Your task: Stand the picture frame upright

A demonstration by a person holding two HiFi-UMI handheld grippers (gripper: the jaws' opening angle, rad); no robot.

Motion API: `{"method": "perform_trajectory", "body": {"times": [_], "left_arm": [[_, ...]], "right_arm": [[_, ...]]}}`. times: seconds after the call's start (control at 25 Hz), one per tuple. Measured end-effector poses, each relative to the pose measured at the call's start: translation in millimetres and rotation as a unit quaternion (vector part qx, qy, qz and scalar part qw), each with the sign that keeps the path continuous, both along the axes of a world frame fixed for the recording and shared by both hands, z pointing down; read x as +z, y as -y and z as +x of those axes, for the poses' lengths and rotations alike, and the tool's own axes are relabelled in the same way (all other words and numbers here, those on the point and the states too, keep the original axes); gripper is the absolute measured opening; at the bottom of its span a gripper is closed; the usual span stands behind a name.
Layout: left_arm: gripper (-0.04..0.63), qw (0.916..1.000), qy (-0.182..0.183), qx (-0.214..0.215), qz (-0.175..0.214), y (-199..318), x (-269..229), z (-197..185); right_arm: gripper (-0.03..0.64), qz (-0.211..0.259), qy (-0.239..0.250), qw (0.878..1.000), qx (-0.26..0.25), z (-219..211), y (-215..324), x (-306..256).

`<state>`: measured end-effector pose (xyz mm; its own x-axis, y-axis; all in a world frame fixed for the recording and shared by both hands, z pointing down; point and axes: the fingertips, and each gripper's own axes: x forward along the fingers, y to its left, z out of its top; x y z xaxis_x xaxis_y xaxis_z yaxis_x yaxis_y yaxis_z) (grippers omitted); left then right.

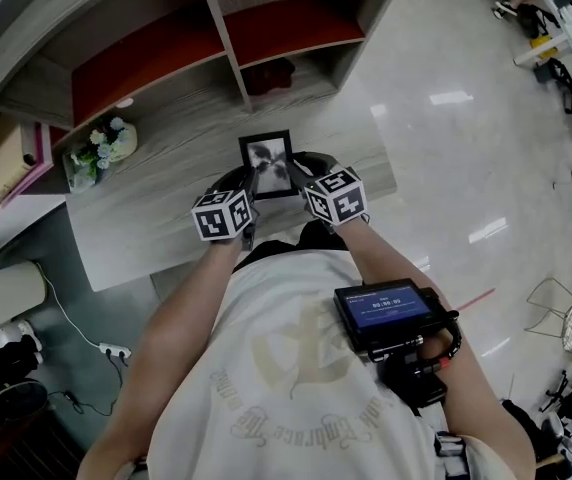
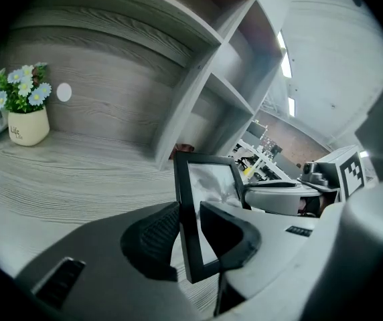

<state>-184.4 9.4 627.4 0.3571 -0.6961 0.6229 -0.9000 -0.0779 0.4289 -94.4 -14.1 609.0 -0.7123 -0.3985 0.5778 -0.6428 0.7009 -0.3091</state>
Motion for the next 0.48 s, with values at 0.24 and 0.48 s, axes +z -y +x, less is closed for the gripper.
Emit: {"method": "perform_trajectory", "body": {"times": [0.24, 0.48], "left_arm": [[0.103, 0.9998, 0.004, -0.019, 0.004, 4, -5, -4], [0.103, 0.9993, 0.008, -0.035, -0.007, 6, -3, -8]], "right_arm": [[0.087, 0.007, 0.013, 1.000, -0.024, -5, 7, -5], [0.081, -0.004, 0.025, 0.999, -0.048, -9, 14, -3]]}}
